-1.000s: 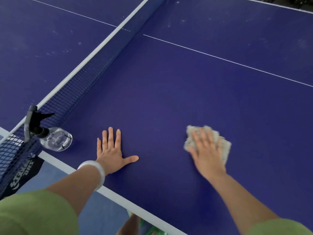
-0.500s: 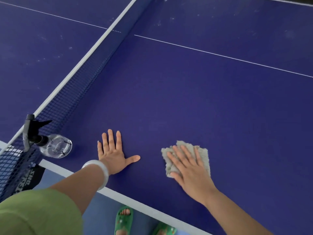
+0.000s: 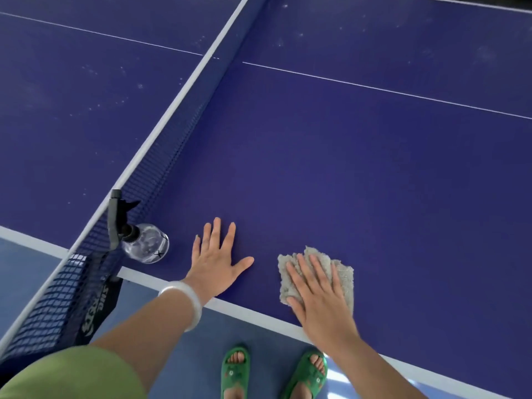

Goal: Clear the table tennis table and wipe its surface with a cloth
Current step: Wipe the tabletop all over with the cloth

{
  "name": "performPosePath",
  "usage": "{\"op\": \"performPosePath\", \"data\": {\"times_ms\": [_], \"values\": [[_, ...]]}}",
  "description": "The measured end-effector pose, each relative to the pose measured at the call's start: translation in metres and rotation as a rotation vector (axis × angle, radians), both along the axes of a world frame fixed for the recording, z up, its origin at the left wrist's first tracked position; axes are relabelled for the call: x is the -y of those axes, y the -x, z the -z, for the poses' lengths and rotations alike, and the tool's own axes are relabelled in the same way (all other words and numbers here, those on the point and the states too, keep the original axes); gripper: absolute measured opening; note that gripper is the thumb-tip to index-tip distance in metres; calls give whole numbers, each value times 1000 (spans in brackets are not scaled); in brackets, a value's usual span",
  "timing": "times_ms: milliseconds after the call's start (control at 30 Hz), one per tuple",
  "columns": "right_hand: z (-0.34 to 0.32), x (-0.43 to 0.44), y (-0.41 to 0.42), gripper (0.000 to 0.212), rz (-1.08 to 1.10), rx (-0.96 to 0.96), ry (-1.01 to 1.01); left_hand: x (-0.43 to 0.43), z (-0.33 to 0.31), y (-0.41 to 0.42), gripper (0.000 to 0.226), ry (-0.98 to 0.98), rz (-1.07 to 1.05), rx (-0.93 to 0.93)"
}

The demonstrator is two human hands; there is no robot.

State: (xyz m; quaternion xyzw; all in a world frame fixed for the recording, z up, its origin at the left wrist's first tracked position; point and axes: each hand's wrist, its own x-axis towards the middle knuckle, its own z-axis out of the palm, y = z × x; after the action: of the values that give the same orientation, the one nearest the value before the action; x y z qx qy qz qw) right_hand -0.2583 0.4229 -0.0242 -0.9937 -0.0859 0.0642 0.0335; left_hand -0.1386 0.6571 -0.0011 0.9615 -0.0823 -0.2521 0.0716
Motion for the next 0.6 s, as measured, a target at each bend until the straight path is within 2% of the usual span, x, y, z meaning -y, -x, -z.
{"op": "performPosePath", "data": {"times_ms": [67, 133, 200, 267, 333, 400, 500, 567, 600], "values": [[2, 19, 1, 62, 98, 20, 46, -29, 6, 15, 91, -37, 29, 68], [-1, 28, 2, 61, 416, -31, 6, -44, 13, 29, 91, -57, 82, 115], [-2, 10, 1, 59, 698, -56, -45, -48, 18, 31, 91, -58, 93, 114], [-5, -29, -4, 62, 800, -57, -66, -45, 21, 28, 90, -55, 94, 98], [-7, -74, -9, 62, 688, -44, -69, -45, 23, 28, 89, -53, 105, 106], [-8, -109, -8, 60, 425, -19, -52, -46, 22, 30, 88, -39, 109, 111], [-9, -109, 4, 59, 118, -2, -48, -48, 20, 31, 87, -25, 109, 115], [-5, -77, 14, 58, 123, 9, 0, -48, 21, 31, 87, -21, 114, 110], [-2, -56, 21, 58, 220, 25, 16, -48, 21, 31, 87, -17, 115, 109]]}}
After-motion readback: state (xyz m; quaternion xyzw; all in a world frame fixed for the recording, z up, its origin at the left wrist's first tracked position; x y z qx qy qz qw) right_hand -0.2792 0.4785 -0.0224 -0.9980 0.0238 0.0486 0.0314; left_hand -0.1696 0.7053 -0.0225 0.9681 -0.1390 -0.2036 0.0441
